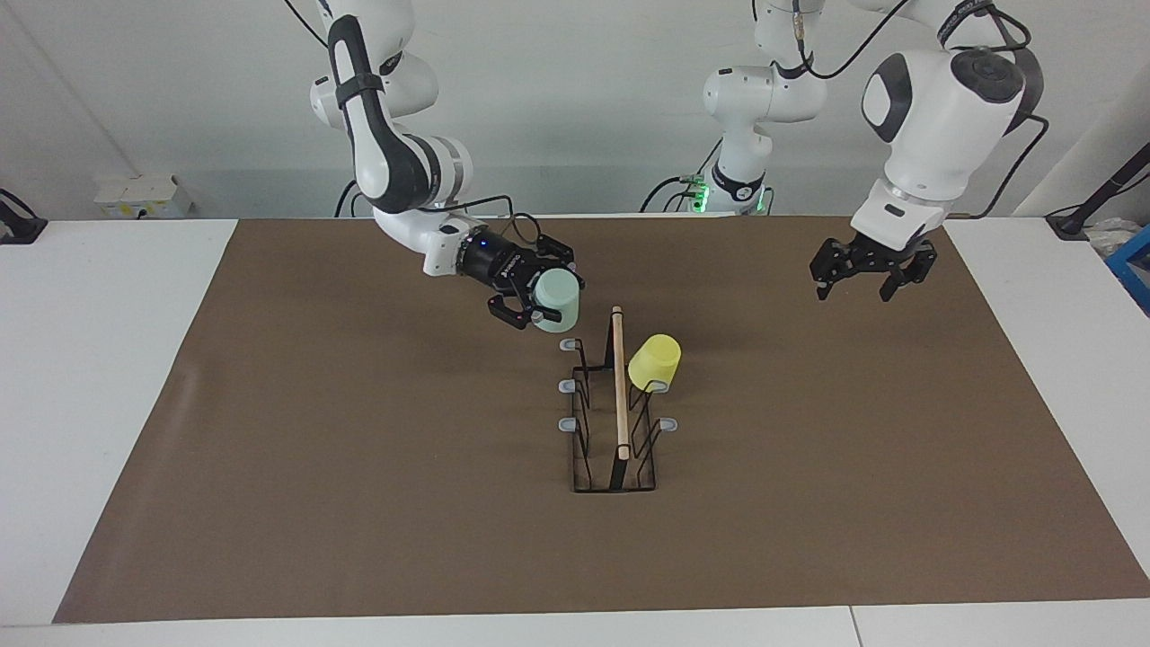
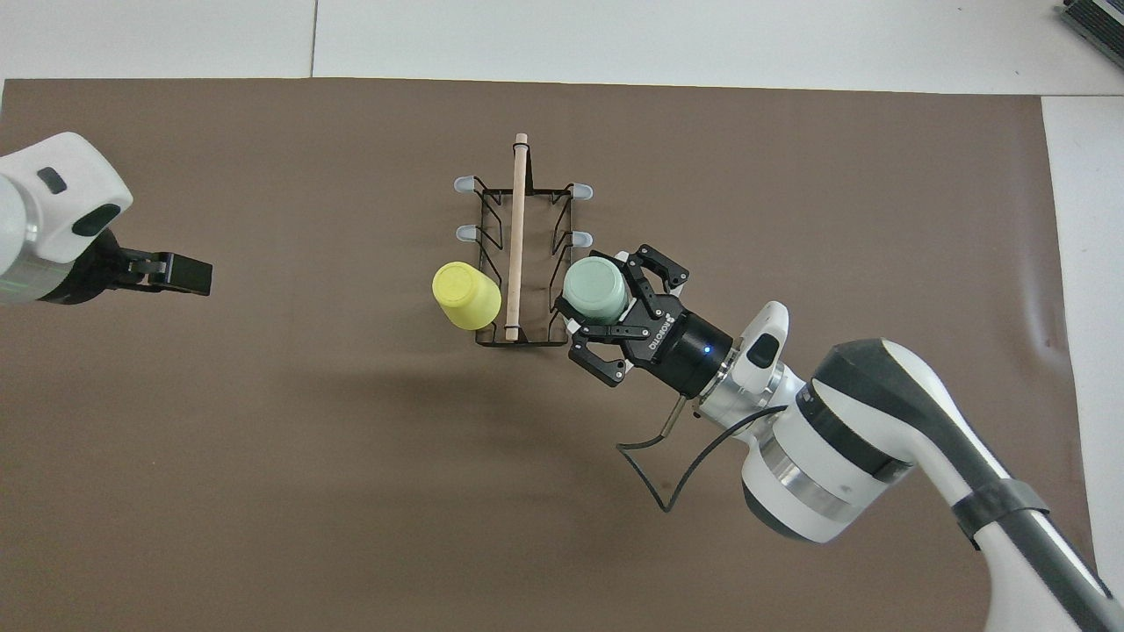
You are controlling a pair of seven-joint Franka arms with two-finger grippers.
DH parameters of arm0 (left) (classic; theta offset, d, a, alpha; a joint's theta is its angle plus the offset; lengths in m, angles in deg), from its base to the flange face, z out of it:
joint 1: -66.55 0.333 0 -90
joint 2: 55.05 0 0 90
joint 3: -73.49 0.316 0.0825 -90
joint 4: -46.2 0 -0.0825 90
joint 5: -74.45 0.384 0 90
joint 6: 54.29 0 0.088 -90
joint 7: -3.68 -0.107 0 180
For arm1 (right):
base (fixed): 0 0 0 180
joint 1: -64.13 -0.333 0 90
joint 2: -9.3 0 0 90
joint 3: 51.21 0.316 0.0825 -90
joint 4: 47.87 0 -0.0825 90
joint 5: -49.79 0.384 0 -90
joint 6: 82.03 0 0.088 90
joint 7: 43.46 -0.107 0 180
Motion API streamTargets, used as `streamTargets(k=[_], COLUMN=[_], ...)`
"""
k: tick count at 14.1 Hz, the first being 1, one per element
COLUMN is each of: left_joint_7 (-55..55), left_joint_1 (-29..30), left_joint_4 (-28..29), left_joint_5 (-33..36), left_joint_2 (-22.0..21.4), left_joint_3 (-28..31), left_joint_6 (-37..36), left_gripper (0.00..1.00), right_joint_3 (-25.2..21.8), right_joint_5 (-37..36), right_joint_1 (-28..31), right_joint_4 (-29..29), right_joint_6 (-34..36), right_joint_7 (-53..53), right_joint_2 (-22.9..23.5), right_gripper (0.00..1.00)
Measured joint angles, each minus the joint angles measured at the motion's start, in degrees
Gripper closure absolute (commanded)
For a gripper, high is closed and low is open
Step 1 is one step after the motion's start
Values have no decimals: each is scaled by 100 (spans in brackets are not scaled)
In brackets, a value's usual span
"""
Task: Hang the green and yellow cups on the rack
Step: 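Lower the green cup onto a rack peg with the right gripper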
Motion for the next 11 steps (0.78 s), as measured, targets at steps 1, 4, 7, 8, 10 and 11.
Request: streamTargets(k=[1, 4, 7, 8, 10, 11], left_joint_7=[-85, -390, -578, -584, -603, -609], left_joint_1=[24, 190, 247, 247, 248, 252], left_joint_4=[-244, -810, -1052, -1052, -1050, -1031], left_joint_5=[0, 0, -1, -1, -1, -2], left_joint_2=[14, 129, 235, 236, 232, 218], left_joint_3=[26, 30, 42, 67, 129, 148], left_joint_6=[-255, -795, -1029, -1066, -1155, -1193], left_gripper=[0, 0, 0, 0, 0, 0], right_joint_3=[-2, -19, -14, -13, -12, -12], right_joint_5=[29, 95, 498, 553, 555, 555], right_joint_1=[-6, -1, -23, -66, -125, -135], right_joint_4=[0, -1, -19, -45, -136, -176], right_joint_6=[0, -1, 392, 554, 655, 662], right_joint_7=[39, 180, 595, 733, 869, 903], right_joint_2=[46, 172, 482, 645, 912, 992], right_gripper=[100, 100, 100, 100, 100, 100])
